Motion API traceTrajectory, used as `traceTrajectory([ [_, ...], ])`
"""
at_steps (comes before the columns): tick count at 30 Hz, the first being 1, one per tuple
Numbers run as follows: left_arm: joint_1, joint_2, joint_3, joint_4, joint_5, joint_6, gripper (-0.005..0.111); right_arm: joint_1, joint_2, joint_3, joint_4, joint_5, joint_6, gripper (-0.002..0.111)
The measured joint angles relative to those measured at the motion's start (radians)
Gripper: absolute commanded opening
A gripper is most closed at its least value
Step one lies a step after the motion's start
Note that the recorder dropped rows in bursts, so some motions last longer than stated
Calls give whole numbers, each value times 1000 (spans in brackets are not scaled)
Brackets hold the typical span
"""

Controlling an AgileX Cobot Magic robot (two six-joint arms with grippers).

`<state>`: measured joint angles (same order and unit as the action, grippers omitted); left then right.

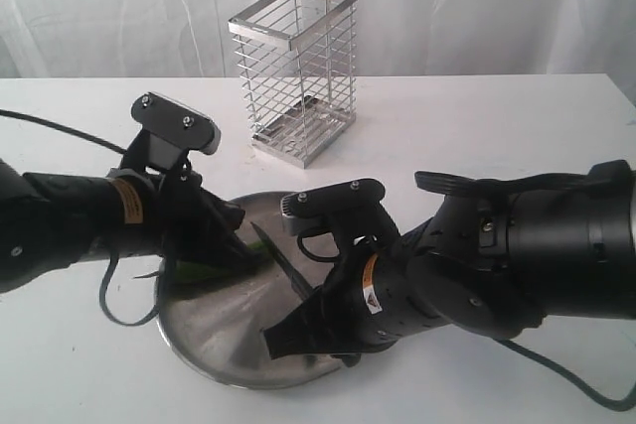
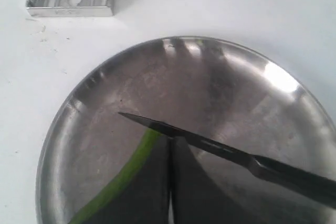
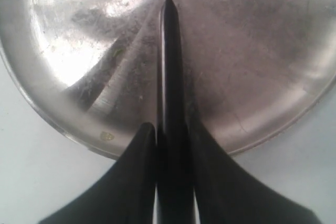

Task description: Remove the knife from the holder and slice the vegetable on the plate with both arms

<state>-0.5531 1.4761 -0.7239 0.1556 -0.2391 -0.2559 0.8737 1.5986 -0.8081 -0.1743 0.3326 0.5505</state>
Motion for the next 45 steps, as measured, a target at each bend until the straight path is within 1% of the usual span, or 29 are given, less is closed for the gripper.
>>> traceTrajectory([
  [2,36,50,-47,-7,0,-18,0,0,0,0,0,0,0,0],
  [4,52,93,-86,-9,0,-24,0,0,0,0,0,2,0,0],
  [6,51,135,-122,5,-2,-39,0,0,9,0,0,2,0,0],
  [10,51,187,-154,20,-4,-54,0,2,41,0,0,-8,0,0],
  [18,51,247,-160,25,-69,-58,0,2,69,0,-12,-24,0,0],
  [20,51,249,-179,39,-48,-58,0,2,69,0,-12,-24,0,0],
  [22,58,255,-210,67,5,-67,0,2,69,0,-12,-24,0,0],
  [26,105,256,-252,192,92,-161,0,2,69,0,-12,-24,0,0],
  [31,154,257,-261,458,122,-359,0,2,69,0,-17,-24,0,0],
  [33,158,257,-261,557,103,-449,0,2,69,0,-22,-24,0,0],
  [36,158,255,-261,703,19,-575,0,2,69,0,-28,-24,0,0],
  [38,158,238,-261,823,-58,-600,0,2,69,0,-31,-24,0,0],
  [40,158,207,-261,920,-85,-589,0,2,69,0,-31,-24,0,0],
  [41,158,187,-261,975,-72,-577,0,2,69,0,-31,-24,0,0],
  [42,158,169,-261,1018,-26,-570,0,2,69,0,-31,-24,0,0],
  [44,158,126,-261,1080,144,-566,0,2,69,0,-33,-24,0,0],
  [45,158,105,-259,1079,247,-568,0,2,69,0,-33,-24,0,0],
])
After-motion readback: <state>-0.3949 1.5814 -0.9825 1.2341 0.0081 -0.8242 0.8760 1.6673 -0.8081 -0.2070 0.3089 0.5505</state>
